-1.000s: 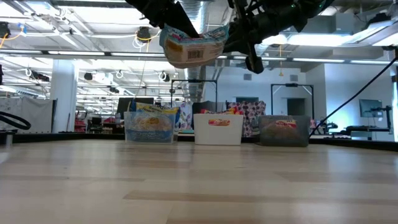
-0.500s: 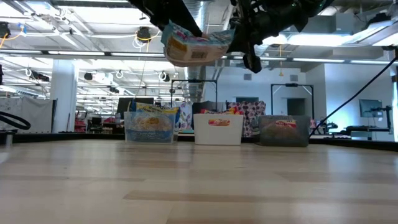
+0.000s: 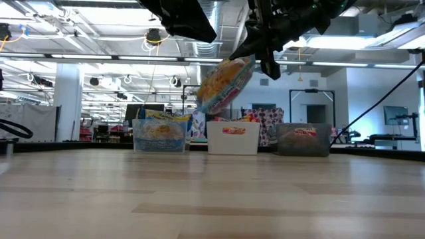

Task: Sort Maruchan noodles
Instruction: Put the light blue noodle pack into the black bin

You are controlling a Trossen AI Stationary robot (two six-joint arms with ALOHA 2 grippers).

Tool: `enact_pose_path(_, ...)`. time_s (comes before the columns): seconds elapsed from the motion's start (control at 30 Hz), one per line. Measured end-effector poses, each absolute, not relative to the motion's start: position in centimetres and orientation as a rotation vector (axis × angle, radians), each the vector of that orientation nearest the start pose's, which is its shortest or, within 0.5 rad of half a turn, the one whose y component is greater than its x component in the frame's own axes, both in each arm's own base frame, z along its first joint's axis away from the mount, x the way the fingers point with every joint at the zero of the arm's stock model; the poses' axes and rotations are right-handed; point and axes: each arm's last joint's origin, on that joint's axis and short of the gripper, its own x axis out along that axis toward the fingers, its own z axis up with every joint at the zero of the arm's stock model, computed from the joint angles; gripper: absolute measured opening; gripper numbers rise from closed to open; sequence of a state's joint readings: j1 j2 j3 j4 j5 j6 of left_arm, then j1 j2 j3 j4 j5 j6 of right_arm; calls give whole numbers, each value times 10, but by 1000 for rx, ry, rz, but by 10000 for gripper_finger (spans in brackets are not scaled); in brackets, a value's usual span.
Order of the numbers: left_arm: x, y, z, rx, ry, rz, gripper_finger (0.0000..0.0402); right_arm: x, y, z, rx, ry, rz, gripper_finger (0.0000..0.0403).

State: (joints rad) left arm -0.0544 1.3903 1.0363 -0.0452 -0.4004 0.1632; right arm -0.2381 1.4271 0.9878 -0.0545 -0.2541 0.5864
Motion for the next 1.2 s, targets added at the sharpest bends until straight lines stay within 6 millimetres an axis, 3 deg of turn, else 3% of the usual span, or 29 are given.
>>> enact_pose_path(0.17,310,-6,298,211,410,317,159,303,-73,271,615,475,-119,3)
enact_pose_path(0.4,300,-5,312,163,366,329,147,277,-89,289,477,472,-155,3)
enact_pose_path(0.77,287,-4,327,150,312,340,144,202,-113,328,182,452,-352,3)
enact_pose_path(0.97,287,-4,327,151,315,340,144,172,-125,331,40,538,-415,3)
enact_pose_path(1.2,287,-4,327,135,312,346,144,155,-139,322,-28,667,-443,3)
